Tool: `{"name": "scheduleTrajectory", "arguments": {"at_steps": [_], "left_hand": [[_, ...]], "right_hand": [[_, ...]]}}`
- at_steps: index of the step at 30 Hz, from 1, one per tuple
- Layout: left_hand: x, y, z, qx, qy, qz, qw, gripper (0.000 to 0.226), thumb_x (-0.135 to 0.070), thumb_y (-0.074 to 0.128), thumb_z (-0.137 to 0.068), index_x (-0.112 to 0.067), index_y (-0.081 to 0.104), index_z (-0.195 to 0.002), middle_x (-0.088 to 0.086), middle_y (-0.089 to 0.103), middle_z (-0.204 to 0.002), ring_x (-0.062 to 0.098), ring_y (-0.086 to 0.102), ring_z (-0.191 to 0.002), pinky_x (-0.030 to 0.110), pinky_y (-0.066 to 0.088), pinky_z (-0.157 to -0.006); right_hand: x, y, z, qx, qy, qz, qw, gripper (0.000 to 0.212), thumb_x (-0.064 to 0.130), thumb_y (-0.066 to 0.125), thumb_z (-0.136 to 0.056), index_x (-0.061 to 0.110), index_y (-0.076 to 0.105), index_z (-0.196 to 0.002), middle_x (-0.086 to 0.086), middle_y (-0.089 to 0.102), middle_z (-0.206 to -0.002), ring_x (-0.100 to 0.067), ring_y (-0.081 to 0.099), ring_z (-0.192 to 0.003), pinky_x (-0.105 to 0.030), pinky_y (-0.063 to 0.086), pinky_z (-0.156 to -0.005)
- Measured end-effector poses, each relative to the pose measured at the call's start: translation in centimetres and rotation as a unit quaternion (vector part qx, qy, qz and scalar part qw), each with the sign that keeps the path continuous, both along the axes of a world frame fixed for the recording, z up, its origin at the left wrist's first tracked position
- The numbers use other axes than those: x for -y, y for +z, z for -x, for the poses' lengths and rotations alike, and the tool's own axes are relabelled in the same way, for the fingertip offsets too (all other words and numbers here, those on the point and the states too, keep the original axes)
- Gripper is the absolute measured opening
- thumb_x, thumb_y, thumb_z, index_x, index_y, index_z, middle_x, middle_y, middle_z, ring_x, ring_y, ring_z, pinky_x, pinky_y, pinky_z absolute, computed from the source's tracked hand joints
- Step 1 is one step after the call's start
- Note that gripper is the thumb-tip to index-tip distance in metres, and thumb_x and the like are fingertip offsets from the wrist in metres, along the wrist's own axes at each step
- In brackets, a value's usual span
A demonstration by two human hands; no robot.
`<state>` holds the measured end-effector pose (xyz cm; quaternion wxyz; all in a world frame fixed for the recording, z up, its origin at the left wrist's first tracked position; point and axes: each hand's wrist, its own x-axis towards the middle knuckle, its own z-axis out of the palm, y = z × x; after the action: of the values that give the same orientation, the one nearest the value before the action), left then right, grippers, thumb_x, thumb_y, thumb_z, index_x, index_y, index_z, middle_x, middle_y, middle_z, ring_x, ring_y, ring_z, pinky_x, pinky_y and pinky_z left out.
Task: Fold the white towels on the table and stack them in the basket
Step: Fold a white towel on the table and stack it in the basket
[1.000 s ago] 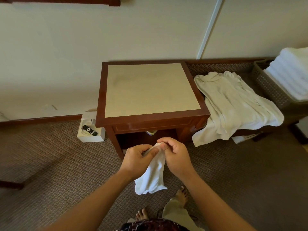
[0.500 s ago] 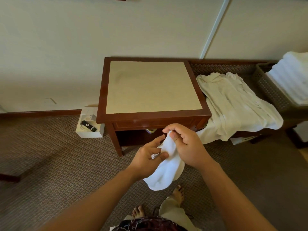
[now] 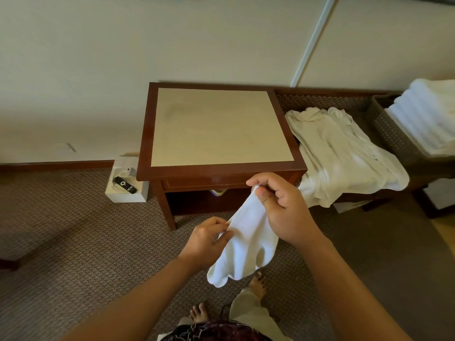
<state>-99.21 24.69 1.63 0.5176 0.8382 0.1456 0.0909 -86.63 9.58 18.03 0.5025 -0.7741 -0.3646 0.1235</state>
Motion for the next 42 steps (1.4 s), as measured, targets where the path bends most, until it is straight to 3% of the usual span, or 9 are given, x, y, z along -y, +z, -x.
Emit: {"name": "scheduleTrajectory", "arguments": {"at_steps": [11, 15, 21, 24, 26, 30, 35, 39, 42], "left_hand": [[-0.6, -4.1, 1.4, -0.123, -0.036, 0.054, 0.99, 0.025, -0.039, 0.061, -0.099, -0.037, 0.076, -0.119, -0.03, 0.044, -0.151, -0.005, 0.045, -0.137, 0.029, 0.042, -0.109], [-1.0, -3.5, 1.2, -0.157, 0.0, 0.062, 0.986, 0.036, -0.05, 0.058, -0.098, -0.036, 0.071, -0.128, -0.028, 0.053, -0.145, -0.001, 0.048, -0.136, 0.037, 0.043, -0.113], [-3.5, -2.1, 1.1, -0.189, 0.0, 0.001, 0.982, 0.026, -0.035, 0.059, -0.103, -0.029, 0.075, -0.122, -0.022, 0.061, -0.135, 0.008, 0.06, -0.12, 0.031, 0.049, -0.101], [-4.8, -1.1, 1.3, -0.179, 0.049, -0.034, 0.982, 0.023, -0.026, 0.06, -0.103, -0.021, 0.077, -0.119, -0.017, 0.066, -0.118, 0.009, 0.062, -0.105, 0.019, 0.044, -0.084], [-5.9, -0.3, 1.5, -0.185, 0.064, -0.052, 0.979, 0.021, -0.024, 0.06, -0.103, -0.018, 0.076, -0.116, -0.011, 0.069, -0.1, 0.011, 0.064, -0.089, 0.012, 0.041, -0.067], [-6.8, 2.5, 0.9, -0.116, 0.022, -0.097, 0.988, 0.022, -0.011, 0.063, -0.1, -0.018, 0.077, -0.115, -0.009, 0.071, -0.101, 0.009, 0.064, -0.095, 0.022, 0.052, -0.086], [-3.7, 8.4, -2.1, 0.002, -0.094, -0.074, 0.993, 0.011, -0.014, 0.077, -0.09, -0.022, 0.072, -0.096, -0.011, 0.071, -0.085, 0.007, 0.067, -0.082, 0.02, 0.052, -0.078], [-2.6, 10.4, -3.0, 0.002, -0.04, 0.085, 0.996, 0.029, -0.024, 0.082, -0.087, -0.024, 0.056, -0.098, -0.004, 0.075, -0.088, 0.012, 0.071, -0.084, 0.029, 0.058, -0.077], [-3.1, 8.4, -2.0, -0.021, 0.008, 0.137, 0.99, 0.03, -0.027, 0.081, -0.088, -0.03, 0.06, -0.111, -0.01, 0.073, -0.1, 0.011, 0.07, -0.097, 0.034, 0.058, -0.089]], "right_hand": [[-0.5, 2.0, 0.8, -0.035, 0.006, -0.045, 0.998, 0.031, 0.0, 0.053, -0.102, 0.025, 0.068, -0.112, 0.008, 0.068, -0.095, -0.027, 0.063, -0.087, -0.043, 0.053, -0.081], [-0.4, 2.4, 1.0, -0.061, 0.034, -0.069, 0.995, 0.029, 0.004, 0.054, -0.099, 0.026, 0.068, -0.111, -0.001, 0.069, -0.093, -0.023, 0.064, -0.089, -0.033, 0.052, -0.081], [-0.1, 3.6, 0.8, -0.098, 0.021, -0.121, 0.988, 0.021, 0.009, 0.055, -0.097, 0.018, 0.068, -0.111, -0.007, 0.07, -0.089, -0.028, 0.065, -0.083, -0.036, 0.052, -0.075], [0.6, 3.4, 0.2, -0.09, -0.022, -0.144, 0.985, 0.02, 0.01, 0.054, -0.099, 0.018, 0.068, -0.111, -0.017, 0.066, -0.089, -0.044, 0.059, -0.082, -0.05, 0.05, -0.071], [1.2, 3.0, -0.5, -0.059, -0.082, -0.14, 0.985, 0.024, 0.006, 0.051, -0.102, 0.021, 0.067, -0.111, -0.014, 0.064, -0.089, -0.033, 0.059, -0.081, -0.041, 0.049, -0.072], [1.8, 1.9, -1.8, 0.007, -0.134, 0.028, 0.991, 0.026, 0.024, 0.056, -0.104, 0.031, 0.059, -0.129, 0.003, 0.059, -0.083, -0.005, 0.055, -0.07, -0.024, 0.044, -0.068], [-0.9, -1.4, 0.0, 0.051, 0.138, 0.319, 0.936, 0.102, 0.065, 0.078, -0.076, 0.044, 0.021, -0.158, 0.017, 0.037, -0.159, -0.001, 0.039, -0.14, -0.028, 0.041, -0.108], [-2.0, -3.9, -0.2, -0.019, 0.087, 0.276, 0.957, 0.01, 0.032, 0.066, -0.093, 0.022, 0.065, -0.094, 0.003, 0.066, -0.082, -0.015, 0.06, -0.071, -0.045, 0.052, -0.066], [-1.0, -3.8, -0.5, -0.041, 0.074, 0.19, 0.978, 0.014, 0.027, 0.062, -0.098, 0.03, 0.072, -0.087, 0.007, 0.07, -0.081, -0.01, 0.063, -0.074, -0.036, 0.05, -0.068]]}}
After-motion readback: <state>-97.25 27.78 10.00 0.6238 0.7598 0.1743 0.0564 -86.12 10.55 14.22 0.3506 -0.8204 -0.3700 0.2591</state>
